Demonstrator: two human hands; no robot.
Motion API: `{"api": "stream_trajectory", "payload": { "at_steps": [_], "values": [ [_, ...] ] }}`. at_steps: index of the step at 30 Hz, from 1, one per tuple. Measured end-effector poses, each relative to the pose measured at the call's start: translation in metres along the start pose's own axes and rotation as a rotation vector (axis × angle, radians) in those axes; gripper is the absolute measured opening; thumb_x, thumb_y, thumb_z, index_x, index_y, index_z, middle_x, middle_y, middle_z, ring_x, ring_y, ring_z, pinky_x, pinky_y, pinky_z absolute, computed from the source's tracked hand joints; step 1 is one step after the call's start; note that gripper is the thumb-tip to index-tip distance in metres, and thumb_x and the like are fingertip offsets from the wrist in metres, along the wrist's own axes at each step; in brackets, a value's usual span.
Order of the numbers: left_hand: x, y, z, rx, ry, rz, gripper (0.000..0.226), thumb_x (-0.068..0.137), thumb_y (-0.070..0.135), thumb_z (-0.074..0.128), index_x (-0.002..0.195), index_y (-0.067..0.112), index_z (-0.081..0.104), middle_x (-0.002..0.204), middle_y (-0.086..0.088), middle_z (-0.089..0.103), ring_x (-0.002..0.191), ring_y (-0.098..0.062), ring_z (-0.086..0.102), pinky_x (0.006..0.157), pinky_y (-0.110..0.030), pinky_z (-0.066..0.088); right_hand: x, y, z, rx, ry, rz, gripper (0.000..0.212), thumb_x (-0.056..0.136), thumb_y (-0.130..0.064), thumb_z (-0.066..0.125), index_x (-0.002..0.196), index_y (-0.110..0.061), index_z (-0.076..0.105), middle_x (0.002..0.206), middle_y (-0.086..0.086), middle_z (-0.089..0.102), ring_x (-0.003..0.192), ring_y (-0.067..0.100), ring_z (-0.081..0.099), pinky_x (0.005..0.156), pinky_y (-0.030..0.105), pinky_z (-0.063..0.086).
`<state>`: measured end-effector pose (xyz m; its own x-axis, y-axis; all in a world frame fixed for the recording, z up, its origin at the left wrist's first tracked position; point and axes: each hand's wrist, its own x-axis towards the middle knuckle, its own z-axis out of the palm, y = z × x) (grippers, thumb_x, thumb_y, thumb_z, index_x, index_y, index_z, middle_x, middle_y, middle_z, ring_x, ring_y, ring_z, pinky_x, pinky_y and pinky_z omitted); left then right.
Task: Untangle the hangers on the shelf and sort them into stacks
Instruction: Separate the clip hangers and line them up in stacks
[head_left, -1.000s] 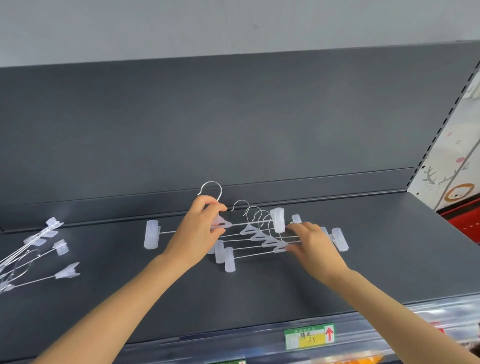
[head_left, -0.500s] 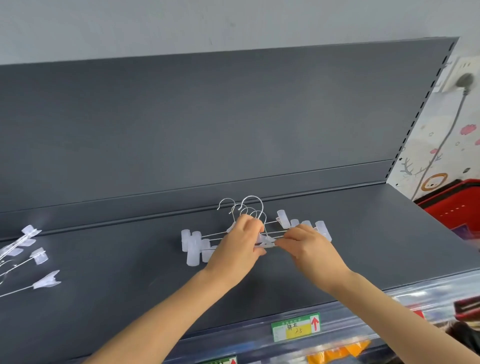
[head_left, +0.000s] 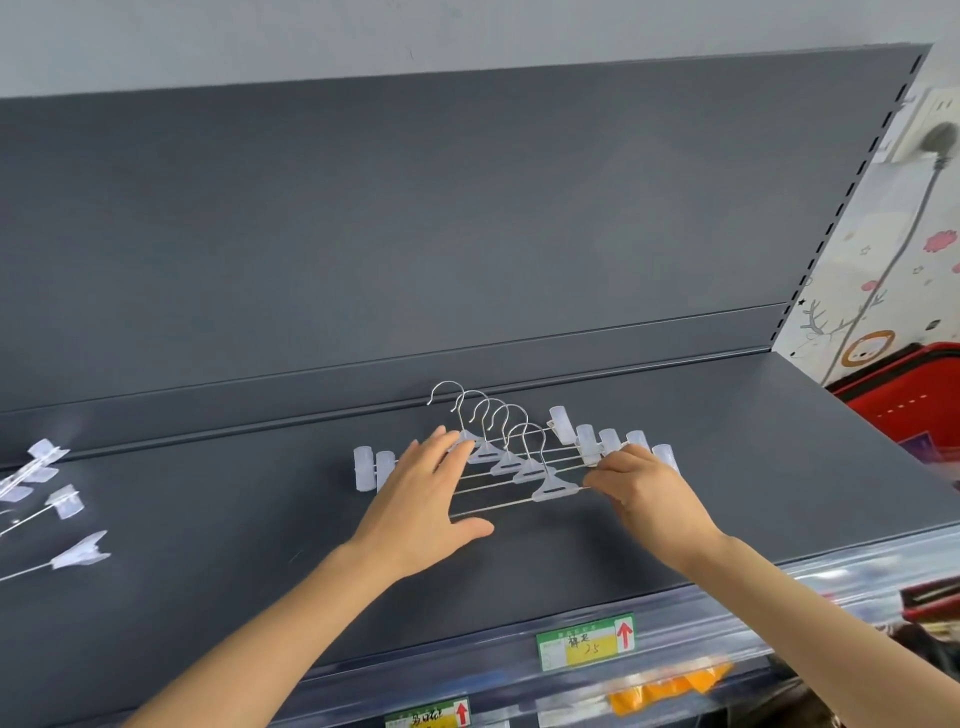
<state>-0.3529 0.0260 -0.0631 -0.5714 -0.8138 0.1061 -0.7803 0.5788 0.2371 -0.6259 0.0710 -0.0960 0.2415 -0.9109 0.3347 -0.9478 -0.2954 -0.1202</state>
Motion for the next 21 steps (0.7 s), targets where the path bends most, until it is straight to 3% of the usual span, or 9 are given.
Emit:
{"api": "stream_trajectory", "payload": {
  "at_steps": [6,10,12,15,18,21],
  "values": [
    [-0.005,-0.021,0.004,-0.036,-0.085,-0.095,0.100,0.079,0.062,0.060,0.152,0.021,0.006,0.160,0.005,-0.003,0.146,-0.010,-0.014,0.117,-0.031,-0.007,0.002,-0.002,0.010,-0.046,-0.086,0.013,0.025,0.061,0.003,0.077,0.071,-0.018,0.068,0.067,-0.002,0.060,0.062,0.022,0.055,0.050,0.032,0.051],
    [-0.008,-0.034,0.007,-0.046,-0.109,-0.096,0.104,0.076,0.069,0.057,0.153,0.021,0.006,0.160,0.007,-0.007,0.144,-0.009,-0.017,0.116,-0.031,-0.006,0.005,-0.019,0.003,0.044,-0.118,0.002,0.015,0.076,-0.011,0.073,0.090,-0.012,0.067,0.080,0.004,0.066,0.076,0.027,0.059,0.065,0.038,0.054],
    [-0.010,-0.039,0.008,-0.028,-0.091,-0.086,0.098,0.077,0.078,0.036,0.152,0.022,0.008,0.160,0.006,-0.006,0.143,-0.007,-0.019,0.114,-0.030,-0.009,0.009,-0.027,0.000,0.106,-0.178,0.035,0.019,0.086,-0.020,0.064,0.102,-0.011,0.061,0.090,0.004,0.065,0.087,0.025,0.056,0.073,0.035,0.050],
    [-0.011,-0.045,0.011,0.001,-0.030,-0.148,0.107,0.067,0.086,-0.009,0.152,0.025,0.015,0.161,0.003,-0.002,0.146,-0.016,-0.016,0.115,-0.035,-0.008,0.014,-0.035,0.001,0.209,-0.227,0.083,0.016,0.089,-0.022,0.059,0.099,-0.012,0.053,0.088,0.003,0.062,0.084,0.024,0.054,0.069,0.031,0.045],
    [-0.010,-0.052,0.015,0.016,0.005,-0.269,0.088,0.075,0.075,-0.001,0.149,0.033,0.021,0.161,0.002,-0.005,0.146,-0.026,-0.015,0.116,-0.050,-0.003,0.015,-0.038,0.004,0.268,-0.227,0.120,0.011,0.088,-0.017,0.059,0.095,-0.009,0.055,0.081,0.003,0.061,0.076,0.025,0.054,0.067,0.030,0.043],
    [-0.007,-0.054,0.016,-0.059,-0.020,-0.344,0.055,0.095,0.058,0.022,0.147,0.038,0.028,0.160,0.002,-0.006,0.145,-0.028,-0.014,0.115,-0.053,0.000,0.013,-0.040,-0.002,0.294,-0.192,0.133,0.006,0.087,-0.012,0.059,0.086,-0.009,0.054,0.071,0.000,0.054,0.068,0.021,0.047,0.063,0.029,0.042]
  ]
}}
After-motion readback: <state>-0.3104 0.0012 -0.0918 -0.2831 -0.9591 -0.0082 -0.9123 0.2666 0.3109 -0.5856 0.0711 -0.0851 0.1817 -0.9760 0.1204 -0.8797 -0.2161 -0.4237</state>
